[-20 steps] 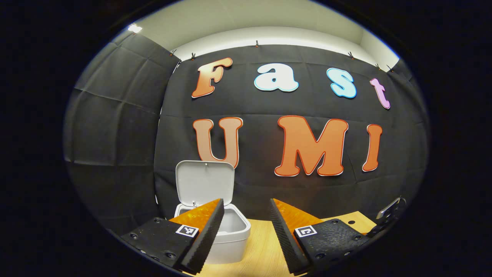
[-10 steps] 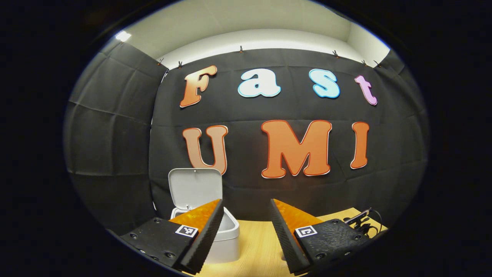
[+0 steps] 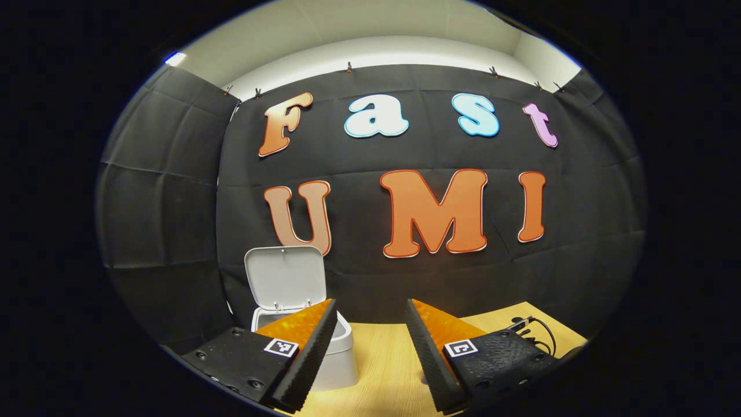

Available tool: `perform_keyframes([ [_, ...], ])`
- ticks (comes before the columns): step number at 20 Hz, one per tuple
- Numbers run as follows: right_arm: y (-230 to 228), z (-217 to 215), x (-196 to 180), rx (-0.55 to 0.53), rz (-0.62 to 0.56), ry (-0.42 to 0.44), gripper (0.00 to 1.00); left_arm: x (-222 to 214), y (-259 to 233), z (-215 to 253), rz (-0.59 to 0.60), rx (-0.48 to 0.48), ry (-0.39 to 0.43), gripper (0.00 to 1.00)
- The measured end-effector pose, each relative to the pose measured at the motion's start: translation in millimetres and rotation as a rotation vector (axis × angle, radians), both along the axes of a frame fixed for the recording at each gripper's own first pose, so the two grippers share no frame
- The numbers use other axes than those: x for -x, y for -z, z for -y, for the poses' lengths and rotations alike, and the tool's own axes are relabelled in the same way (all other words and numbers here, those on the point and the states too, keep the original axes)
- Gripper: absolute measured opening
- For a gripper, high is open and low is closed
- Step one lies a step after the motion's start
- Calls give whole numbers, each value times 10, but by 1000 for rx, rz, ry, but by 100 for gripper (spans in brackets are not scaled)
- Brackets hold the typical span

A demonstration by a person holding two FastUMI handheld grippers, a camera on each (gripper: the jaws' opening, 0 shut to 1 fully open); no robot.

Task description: Press the lid of the desktop garbage bin to open it, pick up the crumpled paper on the desktop and throw it into the bin, then pick up the pop can on the desktop and drop it into the bin, and finally close the garbage bin lid.

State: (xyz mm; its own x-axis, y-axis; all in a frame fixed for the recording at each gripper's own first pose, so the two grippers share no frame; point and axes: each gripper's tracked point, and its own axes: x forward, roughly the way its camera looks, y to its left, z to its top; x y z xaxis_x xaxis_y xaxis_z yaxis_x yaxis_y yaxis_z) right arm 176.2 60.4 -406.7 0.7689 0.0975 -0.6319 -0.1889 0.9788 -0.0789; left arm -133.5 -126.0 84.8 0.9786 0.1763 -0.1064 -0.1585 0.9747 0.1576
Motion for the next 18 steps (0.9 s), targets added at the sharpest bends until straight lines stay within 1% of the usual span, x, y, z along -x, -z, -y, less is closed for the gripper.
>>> perform_keyframes([
  [5, 260, 9, 54, -1, -63, 7, 50, -30, 69, 29, -32, -21, 9, 76],
  [6, 279, -7, 56, -3, -66, 6, 54, -25, 90, 28, -40, -21, 11, 76],
  [7, 281, -27, 64, -5, -71, -1, 40, -30, 105, 27, -47, -18, 12, 76],
  [8, 285, -34, 80, 2, -69, -8, 34, -40, 131, 27, -54, -13, 13, 76],
  [9, 286, -50, 81, -1, -67, -12, 30, -45, 150, 34, -59, -6, 15, 76],
  [11, 274, -68, 111, -7, -74, -22, 27, -50, 192, 35, -69, 4, 19, 76],
  [14, 174, -74, 123, -22, -55, -30, 22, -61, 240, 61, -77, 14, 29, 77],
  [18, -68, -39, 122, -36, -14, -25, 21, -39, 282, 87, -80, 31, 39, 76],
])
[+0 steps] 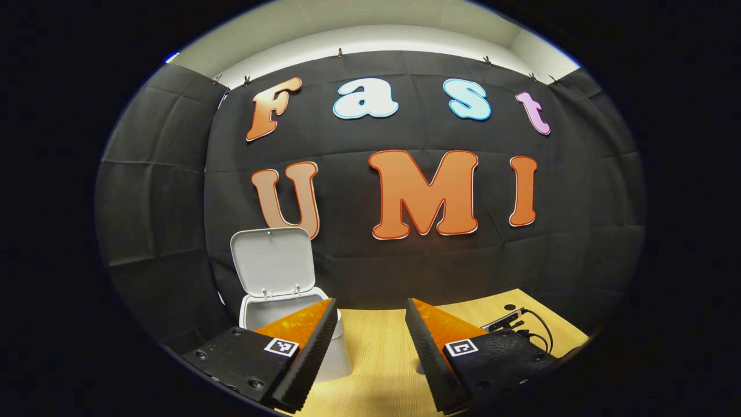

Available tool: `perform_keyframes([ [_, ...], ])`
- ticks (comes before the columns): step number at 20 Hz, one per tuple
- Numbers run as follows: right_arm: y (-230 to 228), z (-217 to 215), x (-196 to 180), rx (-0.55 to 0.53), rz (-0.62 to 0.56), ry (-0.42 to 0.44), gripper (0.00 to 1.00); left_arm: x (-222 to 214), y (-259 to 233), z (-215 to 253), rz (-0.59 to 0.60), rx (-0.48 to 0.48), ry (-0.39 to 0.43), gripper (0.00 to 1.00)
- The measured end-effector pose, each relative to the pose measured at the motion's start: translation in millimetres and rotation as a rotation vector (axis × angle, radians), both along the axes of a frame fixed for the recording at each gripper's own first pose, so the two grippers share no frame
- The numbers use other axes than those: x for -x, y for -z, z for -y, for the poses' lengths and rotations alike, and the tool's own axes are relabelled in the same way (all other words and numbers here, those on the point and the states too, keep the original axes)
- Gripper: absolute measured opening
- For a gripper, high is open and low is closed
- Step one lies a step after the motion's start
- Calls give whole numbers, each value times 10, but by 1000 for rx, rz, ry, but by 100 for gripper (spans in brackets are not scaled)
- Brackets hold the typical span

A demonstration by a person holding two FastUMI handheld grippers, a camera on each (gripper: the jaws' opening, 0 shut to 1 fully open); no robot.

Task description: Press the lid of the desktop garbage bin to open it, pick up the crumpled paper on the desktop and throw it into the bin, then pick up the pop can on the desktop and drop it into the bin, and finally close the garbage bin lid.

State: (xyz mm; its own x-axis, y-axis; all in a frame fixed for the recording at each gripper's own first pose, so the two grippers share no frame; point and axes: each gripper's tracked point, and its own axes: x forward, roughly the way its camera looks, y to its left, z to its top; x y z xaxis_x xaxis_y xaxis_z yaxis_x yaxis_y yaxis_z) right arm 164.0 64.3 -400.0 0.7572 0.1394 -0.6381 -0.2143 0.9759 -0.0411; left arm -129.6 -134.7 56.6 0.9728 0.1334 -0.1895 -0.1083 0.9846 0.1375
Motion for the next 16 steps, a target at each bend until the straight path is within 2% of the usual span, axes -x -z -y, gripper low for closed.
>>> perform_keyframes([
  [10, -954, -1, -113, -20, 170, -9, 20, 15, 18, -106, 41, 84, -5, 76],
  [16, -1619, -206, -127, -53, 278, -49, 20, 44, 26, -297, 68, 126, -32, 77],
])
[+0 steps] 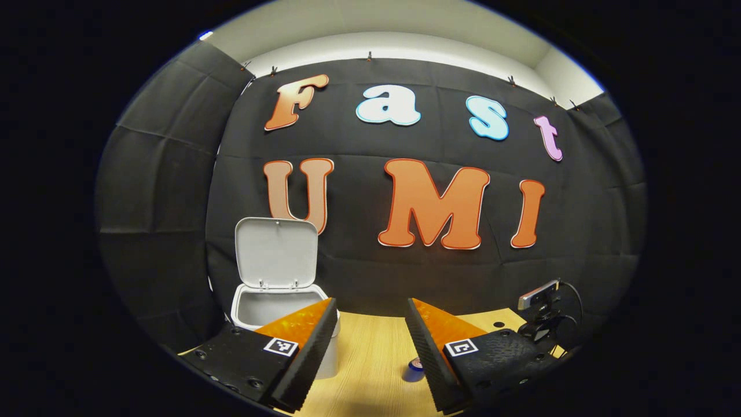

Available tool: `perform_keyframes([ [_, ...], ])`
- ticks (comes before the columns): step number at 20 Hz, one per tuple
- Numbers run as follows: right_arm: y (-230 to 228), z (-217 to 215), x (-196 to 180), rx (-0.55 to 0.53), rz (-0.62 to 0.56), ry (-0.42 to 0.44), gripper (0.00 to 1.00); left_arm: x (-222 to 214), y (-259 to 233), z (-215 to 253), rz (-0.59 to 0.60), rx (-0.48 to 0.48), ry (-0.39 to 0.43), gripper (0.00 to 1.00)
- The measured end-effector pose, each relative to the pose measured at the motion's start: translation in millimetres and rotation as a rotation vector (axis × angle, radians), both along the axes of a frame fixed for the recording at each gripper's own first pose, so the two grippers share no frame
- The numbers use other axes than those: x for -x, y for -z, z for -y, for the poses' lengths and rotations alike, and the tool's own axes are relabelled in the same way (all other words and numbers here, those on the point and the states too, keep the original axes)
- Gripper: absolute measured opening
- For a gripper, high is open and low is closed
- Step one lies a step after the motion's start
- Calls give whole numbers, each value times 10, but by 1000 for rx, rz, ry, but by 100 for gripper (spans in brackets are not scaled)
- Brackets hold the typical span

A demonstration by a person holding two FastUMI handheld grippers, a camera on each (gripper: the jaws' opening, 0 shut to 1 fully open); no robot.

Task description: Press the lid of the desktop garbage bin to open it, pick up the crumpled paper on the desktop and throw it into the bin, then pick up the pop can on the desktop and drop it into the bin, and finally close the garbage bin lid.

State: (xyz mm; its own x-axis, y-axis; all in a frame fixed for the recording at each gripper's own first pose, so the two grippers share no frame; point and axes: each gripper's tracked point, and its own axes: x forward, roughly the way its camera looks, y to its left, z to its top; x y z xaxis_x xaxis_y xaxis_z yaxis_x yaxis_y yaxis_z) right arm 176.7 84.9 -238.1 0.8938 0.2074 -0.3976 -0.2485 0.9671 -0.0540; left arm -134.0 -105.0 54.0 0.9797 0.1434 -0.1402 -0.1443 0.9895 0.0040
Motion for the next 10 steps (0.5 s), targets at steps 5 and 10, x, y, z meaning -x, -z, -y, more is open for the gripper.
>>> perform_keyframes([
  [5, -516, -351, -74, -39, 81, -58, 20, 67, 2, -225, 14, 20, -38, 77],
  [10, -988, -805, -143, -90, 136, -119, 20, 158, 1, -514, 25, 19, -92, 77],
])
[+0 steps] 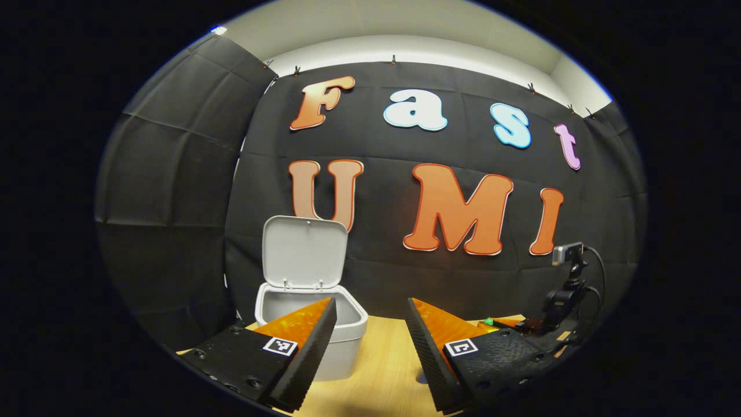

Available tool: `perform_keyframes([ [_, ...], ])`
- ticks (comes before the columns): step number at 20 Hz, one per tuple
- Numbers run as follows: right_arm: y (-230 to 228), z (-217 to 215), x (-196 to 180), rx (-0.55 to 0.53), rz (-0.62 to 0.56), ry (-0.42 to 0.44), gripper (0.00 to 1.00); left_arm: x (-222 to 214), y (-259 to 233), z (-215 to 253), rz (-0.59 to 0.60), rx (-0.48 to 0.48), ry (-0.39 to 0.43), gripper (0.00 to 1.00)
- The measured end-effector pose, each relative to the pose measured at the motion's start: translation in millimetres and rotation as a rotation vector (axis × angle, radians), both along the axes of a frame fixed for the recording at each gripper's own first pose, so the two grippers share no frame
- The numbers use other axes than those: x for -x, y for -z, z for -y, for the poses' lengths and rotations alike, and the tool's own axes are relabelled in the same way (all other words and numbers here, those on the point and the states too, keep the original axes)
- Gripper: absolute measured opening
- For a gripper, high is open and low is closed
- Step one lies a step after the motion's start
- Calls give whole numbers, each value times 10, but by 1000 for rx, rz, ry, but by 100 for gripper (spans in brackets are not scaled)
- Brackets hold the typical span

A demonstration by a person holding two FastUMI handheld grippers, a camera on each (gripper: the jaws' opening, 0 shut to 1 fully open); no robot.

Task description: Press the lid of the desktop garbage bin to open it, pick up the crumpled paper on the desktop and throw it into the bin, then pick up the pop can on the desktop and drop it into the bin, and finally close the garbage bin lid.

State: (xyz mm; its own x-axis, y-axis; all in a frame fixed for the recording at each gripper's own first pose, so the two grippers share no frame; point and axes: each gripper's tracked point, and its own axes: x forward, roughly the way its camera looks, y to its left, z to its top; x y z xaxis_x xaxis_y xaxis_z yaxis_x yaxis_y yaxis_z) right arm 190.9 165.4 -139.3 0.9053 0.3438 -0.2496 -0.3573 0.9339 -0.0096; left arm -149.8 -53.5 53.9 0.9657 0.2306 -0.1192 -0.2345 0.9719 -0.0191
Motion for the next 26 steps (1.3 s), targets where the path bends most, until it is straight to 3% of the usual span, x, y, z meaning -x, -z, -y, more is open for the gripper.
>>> perform_keyframes([
  [12, -838, -1561, -56, -111, 95, -242, 19, 311, -6, -590, -3, -54, -118, 81],
  [13, -866, -1702, -38, -117, 97, -263, 19, 342, -7, -625, -7, -60, -124, 77],
  [21, -926, -2581, 5, -145, 88, -364, 19, 543, -7, -1035, -14, -67, -196, 81],
  [22, -901, -2649, -4, -143, 83, -367, 19, 571, -18, -1068, -13, -69, -203, 77],
  [26, -844, -2809, -20, -134, 72, -373, 19, 642, 18, -1196, -16, -62, -226, 81],
])
